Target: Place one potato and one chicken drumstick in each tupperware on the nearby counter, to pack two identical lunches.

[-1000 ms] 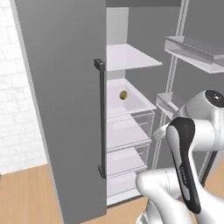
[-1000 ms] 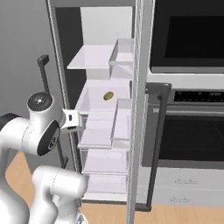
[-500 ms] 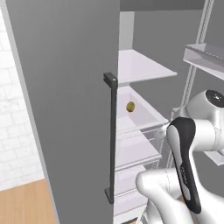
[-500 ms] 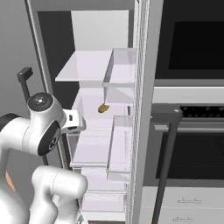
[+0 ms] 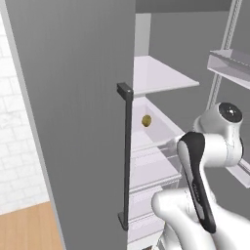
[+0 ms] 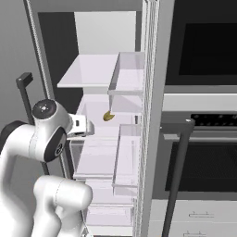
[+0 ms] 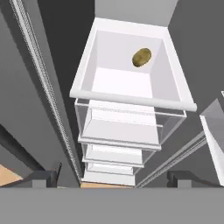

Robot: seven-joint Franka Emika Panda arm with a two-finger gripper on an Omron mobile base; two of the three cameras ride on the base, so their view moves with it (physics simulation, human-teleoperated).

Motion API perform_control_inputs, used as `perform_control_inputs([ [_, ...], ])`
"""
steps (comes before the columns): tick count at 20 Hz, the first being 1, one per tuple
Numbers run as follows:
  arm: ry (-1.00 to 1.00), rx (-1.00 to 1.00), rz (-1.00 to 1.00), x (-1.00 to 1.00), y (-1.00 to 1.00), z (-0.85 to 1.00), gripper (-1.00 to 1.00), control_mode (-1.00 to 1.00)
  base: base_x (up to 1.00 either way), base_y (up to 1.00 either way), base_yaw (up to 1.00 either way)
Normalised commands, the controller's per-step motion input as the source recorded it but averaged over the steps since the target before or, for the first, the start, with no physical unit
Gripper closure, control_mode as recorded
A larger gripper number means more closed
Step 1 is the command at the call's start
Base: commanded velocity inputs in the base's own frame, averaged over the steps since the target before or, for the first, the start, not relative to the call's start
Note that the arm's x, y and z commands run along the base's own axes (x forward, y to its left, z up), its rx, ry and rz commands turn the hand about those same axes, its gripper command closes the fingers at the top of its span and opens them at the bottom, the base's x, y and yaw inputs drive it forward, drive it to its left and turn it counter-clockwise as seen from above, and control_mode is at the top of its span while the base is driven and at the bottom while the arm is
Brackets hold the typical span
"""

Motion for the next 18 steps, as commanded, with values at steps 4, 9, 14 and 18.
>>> perform_control_inputs([
  [4, -0.03, 0.10, -0.31, 0.44, 0.00, -0.24, -1.00, -1.00, 0.00, 0.00, 0.00],
  [9, 0.00, 0.14, -0.20, 0.44, 0.04, -0.19, -1.00, -1.00, 0.00, 0.00, 0.00],
  [14, 0.01, 0.00, 0.00, 0.69, 0.01, -0.10, -1.00, -1.00, 0.00, 0.00, 0.00],
  [18, 0.04, 0.00, 0.00, 0.75, 0.00, -0.19, -1.00, -1.00, 0.00, 0.00, 0.00],
])
